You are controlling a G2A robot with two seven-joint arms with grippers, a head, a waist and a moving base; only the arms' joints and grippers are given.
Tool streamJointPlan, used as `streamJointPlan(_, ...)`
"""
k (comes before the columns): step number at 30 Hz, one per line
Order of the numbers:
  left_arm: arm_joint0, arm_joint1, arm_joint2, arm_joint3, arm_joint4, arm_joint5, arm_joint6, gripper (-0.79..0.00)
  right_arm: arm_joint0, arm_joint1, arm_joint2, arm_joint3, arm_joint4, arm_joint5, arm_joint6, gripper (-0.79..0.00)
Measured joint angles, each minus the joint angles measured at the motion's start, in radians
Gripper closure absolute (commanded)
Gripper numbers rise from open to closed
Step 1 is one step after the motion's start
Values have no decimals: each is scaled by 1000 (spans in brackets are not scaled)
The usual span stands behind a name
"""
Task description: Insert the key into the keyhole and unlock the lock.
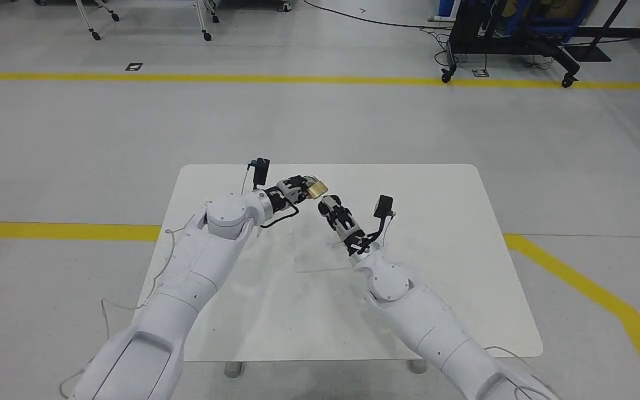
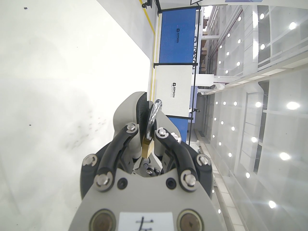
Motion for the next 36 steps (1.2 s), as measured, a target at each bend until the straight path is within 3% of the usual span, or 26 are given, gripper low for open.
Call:
streamJointPlan(3,0,-2,3,0,6,2,-5,0,3,-5,6,-1,-3,7,1,0)
streamJointPlan(5,-1,-3,3,2,7,3,-7,0,2,-8,11,-2,-1,8,5,-259)
streamJointPlan(6,-2,-4,3,3,6,6,-10,0,1,-10,14,-2,3,7,9,-671)
streamJointPlan(7,-2,-4,1,5,3,8,-13,0,-1,-11,17,-2,6,5,14,-785)
streamJointPlan(26,-8,-9,-27,26,-37,-14,-61,0,-22,-11,50,-15,43,-2,71,-785)
streamJointPlan(29,-2,-9,-39,23,-64,-42,-89,0,-66,6,102,-74,215,-8,255,-785)
streamJointPlan(34,8,-8,-64,27,-135,-73,-166,0,-91,50,234,-76,558,177,819,-773)
streamJointPlan(35,8,-8,-67,29,-145,-76,-178,0,-89,54,247,-68,589,206,892,-730)
streamJointPlan(36,8,-8,-69,32,-155,-78,-192,0,-85,57,258,-57,615,237,965,-616)
